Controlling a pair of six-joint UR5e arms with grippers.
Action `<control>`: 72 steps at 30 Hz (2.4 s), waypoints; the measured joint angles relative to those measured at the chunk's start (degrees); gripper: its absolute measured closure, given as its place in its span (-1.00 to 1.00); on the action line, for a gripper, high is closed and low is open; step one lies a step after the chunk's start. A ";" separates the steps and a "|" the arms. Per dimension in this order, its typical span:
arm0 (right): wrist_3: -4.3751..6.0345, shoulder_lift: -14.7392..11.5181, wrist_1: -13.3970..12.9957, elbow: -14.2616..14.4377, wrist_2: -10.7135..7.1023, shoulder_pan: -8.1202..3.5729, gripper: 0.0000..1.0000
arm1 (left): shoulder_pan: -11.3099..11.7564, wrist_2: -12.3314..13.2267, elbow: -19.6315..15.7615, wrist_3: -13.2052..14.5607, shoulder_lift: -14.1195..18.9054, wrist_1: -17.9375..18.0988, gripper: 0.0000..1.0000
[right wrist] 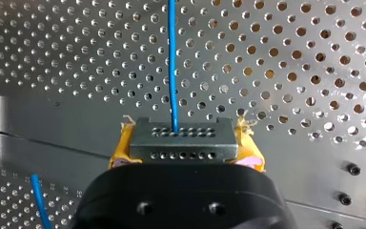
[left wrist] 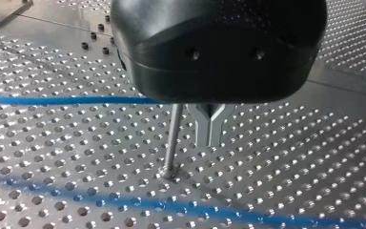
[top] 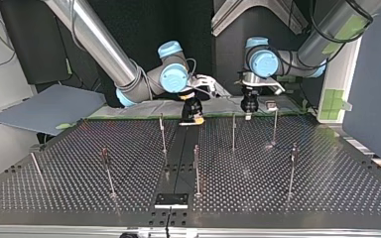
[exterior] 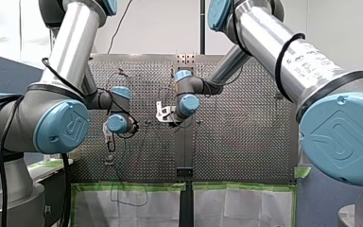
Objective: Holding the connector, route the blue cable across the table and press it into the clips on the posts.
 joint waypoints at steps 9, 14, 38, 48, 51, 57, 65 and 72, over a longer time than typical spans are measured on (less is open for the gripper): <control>0.00 -0.05 -0.01 -0.12 -0.25 -1.27 1.00 | 0.60 0.14 2.73 -0.17 -0.17 -0.39 1.00; 0.00 -0.07 -0.01 -0.91 -0.89 -2.00 1.00 | 0.84 1.20 4.56 -0.74 -1.21 -0.79 1.00; 0.26 -0.07 0.05 -2.56 -2.43 -4.93 1.00 | 1.69 -0.68 11.11 -0.54 -4.78 -5.68 -0.73; 0.26 -0.07 0.44 -2.54 -2.63 -5.10 1.00 | 1.64 -1.56 10.51 0.37 -3.49 -10.46 -1.00; 0.26 -0.08 0.49 -2.49 -2.64 -5.10 1.00 | 1.48 -1.73 9.38 0.24 -2.17 -11.94 -1.00; 0.26 -0.07 0.53 -2.48 -2.65 -5.26 1.00 | 0.62 -1.74 7.64 -0.11 0.83 -14.97 -1.00; 0.23 -0.08 0.57 -2.47 -2.65 -5.36 1.00 | -1.04 -1.78 4.72 1.66 4.62 -18.69 -1.00; 0.18 -0.06 0.60 -2.46 -2.70 -5.38 1.00 | -2.76 -1.80 2.70 2.27 7.31 -20.16 -1.00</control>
